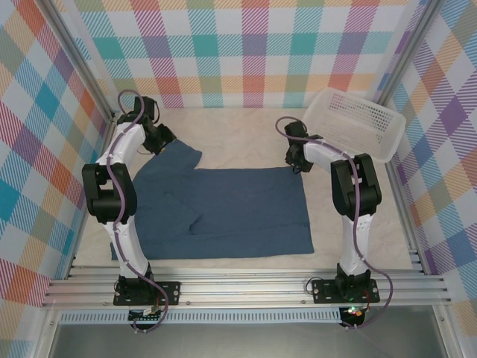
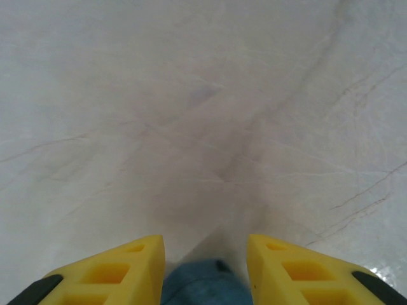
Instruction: Fold and stack the t-shirts
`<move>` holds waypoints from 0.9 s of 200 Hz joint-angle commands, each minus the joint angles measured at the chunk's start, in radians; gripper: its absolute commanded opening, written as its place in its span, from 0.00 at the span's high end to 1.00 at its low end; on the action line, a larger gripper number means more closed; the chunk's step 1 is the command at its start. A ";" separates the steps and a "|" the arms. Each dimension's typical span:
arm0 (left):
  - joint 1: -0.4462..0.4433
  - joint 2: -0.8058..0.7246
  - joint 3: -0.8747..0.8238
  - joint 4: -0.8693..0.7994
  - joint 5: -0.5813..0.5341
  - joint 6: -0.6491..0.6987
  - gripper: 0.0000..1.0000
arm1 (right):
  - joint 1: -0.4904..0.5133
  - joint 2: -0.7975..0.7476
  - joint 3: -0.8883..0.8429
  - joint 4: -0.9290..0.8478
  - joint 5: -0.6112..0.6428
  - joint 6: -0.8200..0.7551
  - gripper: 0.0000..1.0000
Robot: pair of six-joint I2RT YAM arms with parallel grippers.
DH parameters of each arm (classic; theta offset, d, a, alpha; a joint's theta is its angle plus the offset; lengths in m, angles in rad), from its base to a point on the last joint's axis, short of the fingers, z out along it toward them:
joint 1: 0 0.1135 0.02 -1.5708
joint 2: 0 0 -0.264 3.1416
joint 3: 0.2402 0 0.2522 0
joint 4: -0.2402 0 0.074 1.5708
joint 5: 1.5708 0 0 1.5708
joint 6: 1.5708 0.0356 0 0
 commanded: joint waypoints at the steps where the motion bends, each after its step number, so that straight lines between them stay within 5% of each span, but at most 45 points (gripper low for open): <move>1: 0.007 -0.003 0.043 -0.026 -0.001 0.027 0.54 | 0.003 0.022 0.046 -0.052 0.006 0.028 0.62; 117: -0.008 0.103 0.171 -0.061 -0.045 0.025 0.55 | 0.012 0.079 0.107 -0.157 -0.008 0.100 0.80; 163: -0.015 0.181 0.280 -0.093 -0.132 0.026 0.54 | 0.010 0.066 0.105 -0.162 0.017 0.116 1.00; 180: -0.016 0.224 0.339 -0.108 -0.177 0.024 0.54 | 0.009 0.051 0.106 -0.149 0.017 0.118 1.00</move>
